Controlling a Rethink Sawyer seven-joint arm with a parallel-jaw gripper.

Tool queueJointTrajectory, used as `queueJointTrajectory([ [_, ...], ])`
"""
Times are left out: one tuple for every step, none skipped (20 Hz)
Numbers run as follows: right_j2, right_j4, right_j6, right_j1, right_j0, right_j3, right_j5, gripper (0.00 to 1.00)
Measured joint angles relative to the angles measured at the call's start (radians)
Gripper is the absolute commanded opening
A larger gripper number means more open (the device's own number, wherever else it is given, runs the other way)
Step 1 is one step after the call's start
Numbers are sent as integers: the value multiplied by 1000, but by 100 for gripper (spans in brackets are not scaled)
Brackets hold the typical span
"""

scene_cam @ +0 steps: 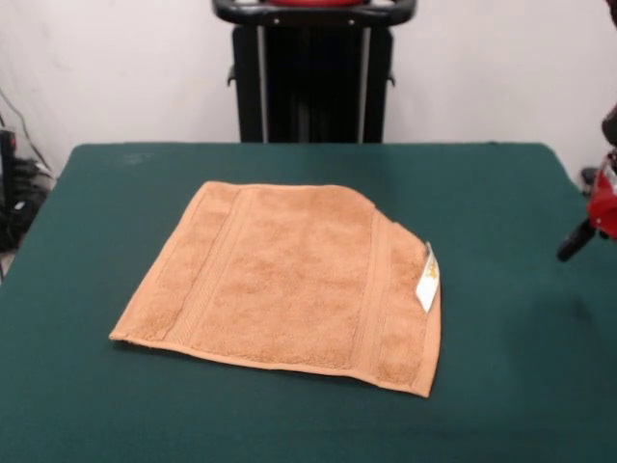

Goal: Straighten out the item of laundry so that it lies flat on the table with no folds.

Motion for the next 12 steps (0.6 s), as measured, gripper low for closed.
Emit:
queueJointTrajectory([
  [-1,-4,0,12,3,-16,13,0],
  [-2,-8,0,23,6,-30,24,0],
  [-2,-12,0,34,8,-44,34,0],
  [-2,-14,0,42,9,-53,41,0],
  [-3,-14,0,52,10,-64,49,0],
  [-3,-15,0,59,11,-70,54,0],
  [-4,-16,0,65,12,-75,58,0],
  [-6,-16,0,71,12,-79,63,0],
  [-10,-17,0,82,13,-88,71,0],
  [-12,-17,0,87,14,-91,73,0],
  [-14,-17,0,89,15,-94,75,0],
  [-16,-17,0,94,16,-98,78,0],
])
